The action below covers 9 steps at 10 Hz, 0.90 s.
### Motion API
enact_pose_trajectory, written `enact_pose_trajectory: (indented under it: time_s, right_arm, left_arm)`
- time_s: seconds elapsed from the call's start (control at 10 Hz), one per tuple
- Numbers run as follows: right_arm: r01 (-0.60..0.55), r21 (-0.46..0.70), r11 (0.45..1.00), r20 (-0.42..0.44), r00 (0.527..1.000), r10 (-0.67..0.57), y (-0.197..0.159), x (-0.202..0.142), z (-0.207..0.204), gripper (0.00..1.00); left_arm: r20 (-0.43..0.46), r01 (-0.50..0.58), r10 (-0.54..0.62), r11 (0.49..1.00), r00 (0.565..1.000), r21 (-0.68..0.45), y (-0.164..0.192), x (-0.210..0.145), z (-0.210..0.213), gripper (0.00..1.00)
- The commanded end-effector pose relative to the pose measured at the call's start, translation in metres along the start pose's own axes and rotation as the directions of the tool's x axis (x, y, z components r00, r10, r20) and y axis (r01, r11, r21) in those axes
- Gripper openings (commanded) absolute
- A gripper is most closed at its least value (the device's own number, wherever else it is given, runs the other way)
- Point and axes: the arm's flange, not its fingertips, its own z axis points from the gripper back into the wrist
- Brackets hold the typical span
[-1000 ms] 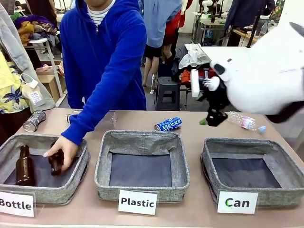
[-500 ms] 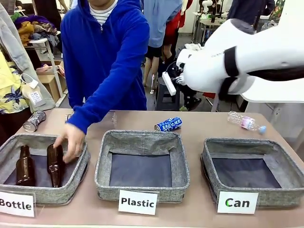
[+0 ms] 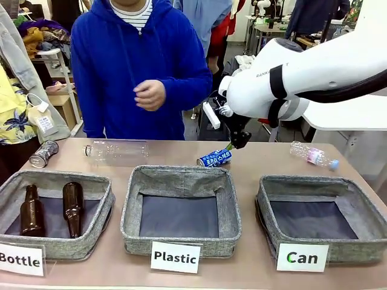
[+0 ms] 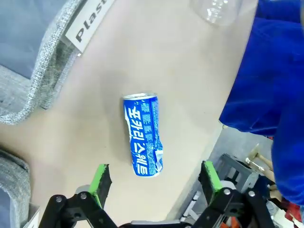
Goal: Sort the can waste into the basket.
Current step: Pick up the can waste from the table and place it in the right Fabric basket.
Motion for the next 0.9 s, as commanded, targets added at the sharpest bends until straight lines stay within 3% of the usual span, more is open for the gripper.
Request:
enact_pose_trajectory:
  time_s: [0.0,0.2,0.4,0.5,0.8]
  right_arm:
    - [0.006,0.069,0.998,0.01,1.0,-0.007,-0.015,-0.001,-0.025,1.0]
    - [0.019,0.115,0.993,0.026,0.999,-0.022,-0.016,-0.004,-0.054,1.0]
    - [0.033,0.158,0.987,0.018,0.999,-0.036,-0.019,-0.01,-0.076,1.0]
    - [0.032,0.185,0.982,0.006,0.999,-0.034,-0.02,-0.01,-0.086,1.0]
    - [0.054,0.23,0.972,-0.009,0.999,-0.053,-0.026,-0.014,-0.106,1.0]
  left_arm:
    - [-0.116,-0.037,0.05,0.992,0.992,0.119,0.017,0.021,-0.055,1.0]
    - [-0.229,-0.108,0.159,0.97,0.96,0.22,0.045,0.043,-0.097,1.0]
    - [-0.243,-0.16,0.258,0.919,0.935,0.361,0.075,0.056,-0.099,1.0]
    - [-0.221,-0.138,0.186,0.966,0.957,0.218,0.04,0.057,-0.09,1.0]
    - [-0.221,-0.138,0.186,0.966,0.957,0.218,0.04,0.057,-0.09,1.0]
